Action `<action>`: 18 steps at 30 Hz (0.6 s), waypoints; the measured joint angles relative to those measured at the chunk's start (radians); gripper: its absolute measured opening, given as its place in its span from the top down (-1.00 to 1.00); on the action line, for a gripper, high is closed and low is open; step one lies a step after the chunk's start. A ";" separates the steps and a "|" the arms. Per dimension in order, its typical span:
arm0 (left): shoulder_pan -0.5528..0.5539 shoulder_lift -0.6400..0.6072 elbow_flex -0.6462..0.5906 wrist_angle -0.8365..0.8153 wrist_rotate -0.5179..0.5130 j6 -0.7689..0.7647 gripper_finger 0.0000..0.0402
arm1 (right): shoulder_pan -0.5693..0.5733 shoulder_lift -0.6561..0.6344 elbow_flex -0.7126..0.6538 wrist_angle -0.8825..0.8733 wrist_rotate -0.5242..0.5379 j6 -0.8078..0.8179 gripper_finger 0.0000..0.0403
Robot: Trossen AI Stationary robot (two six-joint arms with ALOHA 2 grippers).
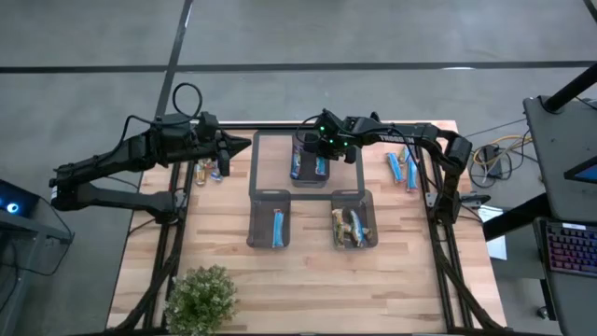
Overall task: Pick and place Granola Bars by type
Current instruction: Put the blue granola bar into the top black bin
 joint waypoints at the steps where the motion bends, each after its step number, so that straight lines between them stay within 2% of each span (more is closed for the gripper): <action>1: 0.000 0.000 0.000 0.000 0.000 0.000 1.00 | 0.000 0.000 0.000 0.000 0.000 0.000 0.65; 10: 0.000 0.000 0.000 0.000 0.000 0.000 1.00 | 0.000 0.000 0.000 -0.005 -0.001 0.000 0.40; 18: 0.000 0.000 0.000 0.000 0.000 0.000 1.00 | 0.000 0.000 0.000 -0.005 0.000 -0.009 0.37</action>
